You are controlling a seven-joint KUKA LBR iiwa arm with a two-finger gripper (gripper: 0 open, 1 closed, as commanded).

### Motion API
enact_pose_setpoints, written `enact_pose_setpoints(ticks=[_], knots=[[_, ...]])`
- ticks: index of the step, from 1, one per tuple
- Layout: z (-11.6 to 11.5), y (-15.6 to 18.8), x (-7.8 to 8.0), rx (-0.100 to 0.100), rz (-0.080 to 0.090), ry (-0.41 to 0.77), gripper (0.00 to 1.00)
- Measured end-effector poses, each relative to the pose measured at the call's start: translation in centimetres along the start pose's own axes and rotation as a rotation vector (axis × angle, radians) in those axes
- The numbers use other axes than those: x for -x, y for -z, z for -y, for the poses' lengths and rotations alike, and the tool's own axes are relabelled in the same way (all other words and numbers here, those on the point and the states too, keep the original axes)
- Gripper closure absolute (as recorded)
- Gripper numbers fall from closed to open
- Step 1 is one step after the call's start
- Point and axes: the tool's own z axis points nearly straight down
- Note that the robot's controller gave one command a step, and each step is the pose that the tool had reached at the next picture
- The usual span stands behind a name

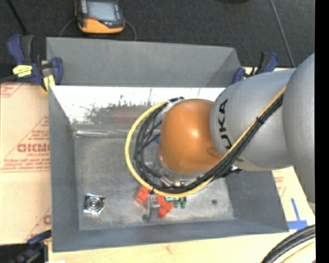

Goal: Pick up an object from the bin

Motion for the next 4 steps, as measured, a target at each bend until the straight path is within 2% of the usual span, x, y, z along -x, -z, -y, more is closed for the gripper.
enact_pose_setpoints(ticks=[1, 2, 3, 4], knots=[[0.1, 0.3, 0.2, 0.001, 0.007, -0.005, 1.0], [-0.7, 1.7, 0.3, 0.002, 0.01, -0.114, 1.0], [0.0, 8.8, -0.2, 0.001, 0.015, -0.066, 1.0], [6.4, -1.9, 0.1, -0.004, 0.0, -0.104, 1.0]])
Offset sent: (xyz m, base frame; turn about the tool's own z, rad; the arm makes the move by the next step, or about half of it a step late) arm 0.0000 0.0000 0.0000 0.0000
